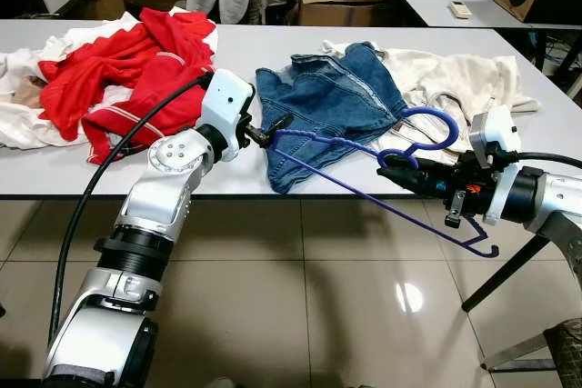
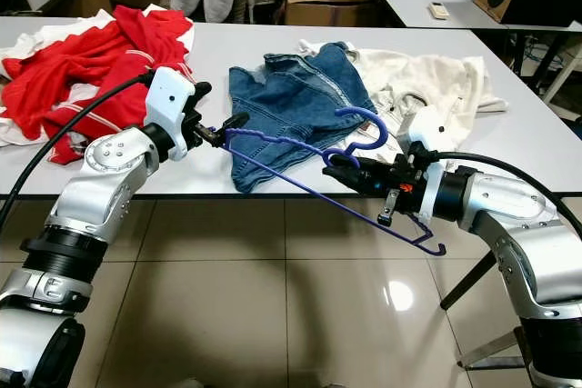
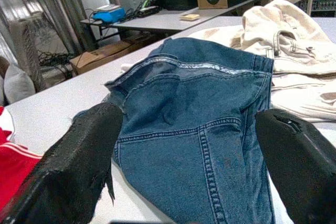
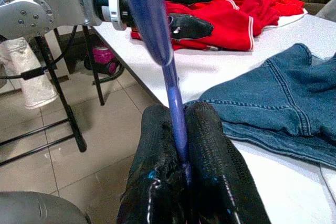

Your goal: Hang hanger

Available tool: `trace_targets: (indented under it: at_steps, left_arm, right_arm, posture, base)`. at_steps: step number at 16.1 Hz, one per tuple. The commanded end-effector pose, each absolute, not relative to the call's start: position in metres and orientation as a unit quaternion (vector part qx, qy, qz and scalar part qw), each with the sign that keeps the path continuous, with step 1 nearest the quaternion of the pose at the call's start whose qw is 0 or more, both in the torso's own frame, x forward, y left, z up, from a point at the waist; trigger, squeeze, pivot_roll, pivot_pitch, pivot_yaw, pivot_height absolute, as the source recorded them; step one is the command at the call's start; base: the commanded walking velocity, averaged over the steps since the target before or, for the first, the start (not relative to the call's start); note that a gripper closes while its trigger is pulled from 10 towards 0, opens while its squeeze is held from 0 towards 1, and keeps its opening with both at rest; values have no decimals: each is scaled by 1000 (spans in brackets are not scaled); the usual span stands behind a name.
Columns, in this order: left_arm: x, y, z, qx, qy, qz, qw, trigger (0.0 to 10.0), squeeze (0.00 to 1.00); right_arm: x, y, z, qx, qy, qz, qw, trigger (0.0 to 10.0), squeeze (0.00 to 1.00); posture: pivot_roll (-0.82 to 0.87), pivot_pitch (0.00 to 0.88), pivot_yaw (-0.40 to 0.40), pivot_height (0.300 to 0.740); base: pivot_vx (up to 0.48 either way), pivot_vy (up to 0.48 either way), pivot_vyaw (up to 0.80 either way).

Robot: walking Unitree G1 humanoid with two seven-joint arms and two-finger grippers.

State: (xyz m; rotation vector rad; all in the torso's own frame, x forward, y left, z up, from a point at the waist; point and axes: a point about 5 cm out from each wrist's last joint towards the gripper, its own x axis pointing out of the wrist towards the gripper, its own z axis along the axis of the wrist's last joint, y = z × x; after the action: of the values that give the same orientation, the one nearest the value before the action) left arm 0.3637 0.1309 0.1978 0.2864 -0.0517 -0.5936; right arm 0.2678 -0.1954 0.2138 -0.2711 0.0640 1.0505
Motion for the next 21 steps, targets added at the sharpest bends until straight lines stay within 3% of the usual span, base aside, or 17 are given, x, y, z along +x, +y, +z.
trace_targets:
  at_steps: [1, 8, 21]
  left_arm:
    - [362, 130, 188, 150, -4, -295, 944, 10000, 0]
    - [353, 130, 158, 156, 41, -299, 941, 10000, 0]
    - [346, 135, 142, 159, 63, -295, 940, 10000, 0]
  right_arm:
    - [268, -197, 232, -143, -17, 498, 855, 10000, 0]
    - [265, -199, 234, -141, -20, 497, 856, 10000, 0]
    - [268, -204, 238, -146, -25, 487, 861, 10000, 0]
  posture:
    - [-129, 0, -3, 740]
    - [-135, 0, 7, 740]
    - [-130, 0, 4, 740]
  base:
    - [0, 0, 0]
    - [0, 0, 0]
    - [0, 0, 0]
